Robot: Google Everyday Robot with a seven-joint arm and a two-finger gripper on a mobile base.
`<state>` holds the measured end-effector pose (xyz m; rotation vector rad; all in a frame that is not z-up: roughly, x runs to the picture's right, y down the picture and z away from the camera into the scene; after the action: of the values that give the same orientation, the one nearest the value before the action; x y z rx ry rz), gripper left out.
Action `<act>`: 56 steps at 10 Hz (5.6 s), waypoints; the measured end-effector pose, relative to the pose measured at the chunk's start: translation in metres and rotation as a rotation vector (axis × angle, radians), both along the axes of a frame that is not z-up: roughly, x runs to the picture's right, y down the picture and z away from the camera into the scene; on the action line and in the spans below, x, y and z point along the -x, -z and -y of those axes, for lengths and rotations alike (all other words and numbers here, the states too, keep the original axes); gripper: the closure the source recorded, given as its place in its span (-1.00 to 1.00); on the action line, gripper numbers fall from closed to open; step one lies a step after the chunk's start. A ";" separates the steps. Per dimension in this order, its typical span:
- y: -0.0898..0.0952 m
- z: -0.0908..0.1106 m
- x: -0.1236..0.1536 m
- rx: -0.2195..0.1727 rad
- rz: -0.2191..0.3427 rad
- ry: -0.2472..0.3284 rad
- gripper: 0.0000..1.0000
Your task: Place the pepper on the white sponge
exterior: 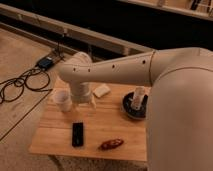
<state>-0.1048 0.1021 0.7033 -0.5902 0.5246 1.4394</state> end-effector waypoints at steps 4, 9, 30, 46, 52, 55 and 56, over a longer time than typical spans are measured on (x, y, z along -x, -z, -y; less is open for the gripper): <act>0.000 0.000 0.000 0.000 0.000 0.000 -0.30; -0.006 -0.013 -0.019 -0.013 0.020 0.049 -0.30; -0.011 -0.147 -0.108 0.115 0.341 0.584 -0.30; -0.051 -0.190 -0.122 0.131 0.305 0.620 -0.30; -0.062 -0.186 -0.128 0.112 0.246 0.651 -0.30; -0.073 -0.172 -0.137 0.083 0.179 0.647 -0.30; -0.078 -0.166 -0.142 0.070 0.150 0.635 -0.30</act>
<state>0.0368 0.2678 0.7812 -0.5195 0.5787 0.7732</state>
